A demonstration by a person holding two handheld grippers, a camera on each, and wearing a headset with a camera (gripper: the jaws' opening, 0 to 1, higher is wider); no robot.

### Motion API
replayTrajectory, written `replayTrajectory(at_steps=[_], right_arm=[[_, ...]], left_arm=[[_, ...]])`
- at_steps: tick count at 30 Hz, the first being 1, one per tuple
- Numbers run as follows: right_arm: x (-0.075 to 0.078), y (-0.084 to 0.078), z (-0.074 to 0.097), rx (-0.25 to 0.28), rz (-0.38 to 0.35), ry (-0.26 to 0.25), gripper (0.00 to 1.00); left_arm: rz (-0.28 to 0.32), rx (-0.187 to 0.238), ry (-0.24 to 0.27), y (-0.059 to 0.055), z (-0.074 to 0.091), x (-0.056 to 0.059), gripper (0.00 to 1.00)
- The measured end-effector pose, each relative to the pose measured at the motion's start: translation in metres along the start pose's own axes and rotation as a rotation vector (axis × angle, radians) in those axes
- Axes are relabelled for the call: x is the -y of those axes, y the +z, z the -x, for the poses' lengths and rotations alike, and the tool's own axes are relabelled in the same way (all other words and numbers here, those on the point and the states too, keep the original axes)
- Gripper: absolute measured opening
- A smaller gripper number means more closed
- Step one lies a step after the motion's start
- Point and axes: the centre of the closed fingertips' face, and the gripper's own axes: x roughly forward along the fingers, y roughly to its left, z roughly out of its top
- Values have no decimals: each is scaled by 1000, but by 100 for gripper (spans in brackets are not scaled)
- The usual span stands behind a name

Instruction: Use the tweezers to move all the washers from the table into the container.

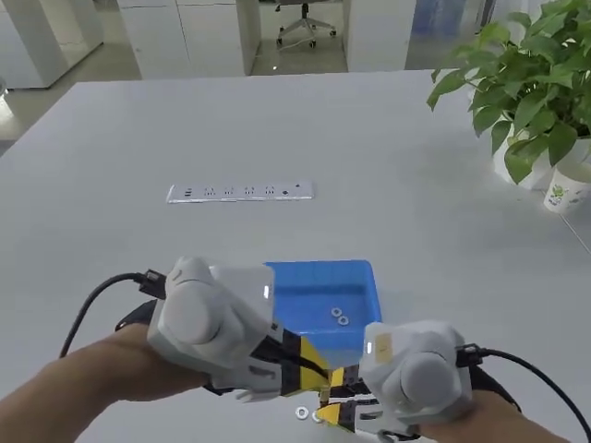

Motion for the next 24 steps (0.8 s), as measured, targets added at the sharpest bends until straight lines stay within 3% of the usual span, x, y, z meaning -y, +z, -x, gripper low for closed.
replayTrajectory(at_steps=[24], right_arm=[[-7, -9, -12, -3, 1, 24, 12]], left_arm=[[28, -8, -13, -14, -6, 5, 4]])
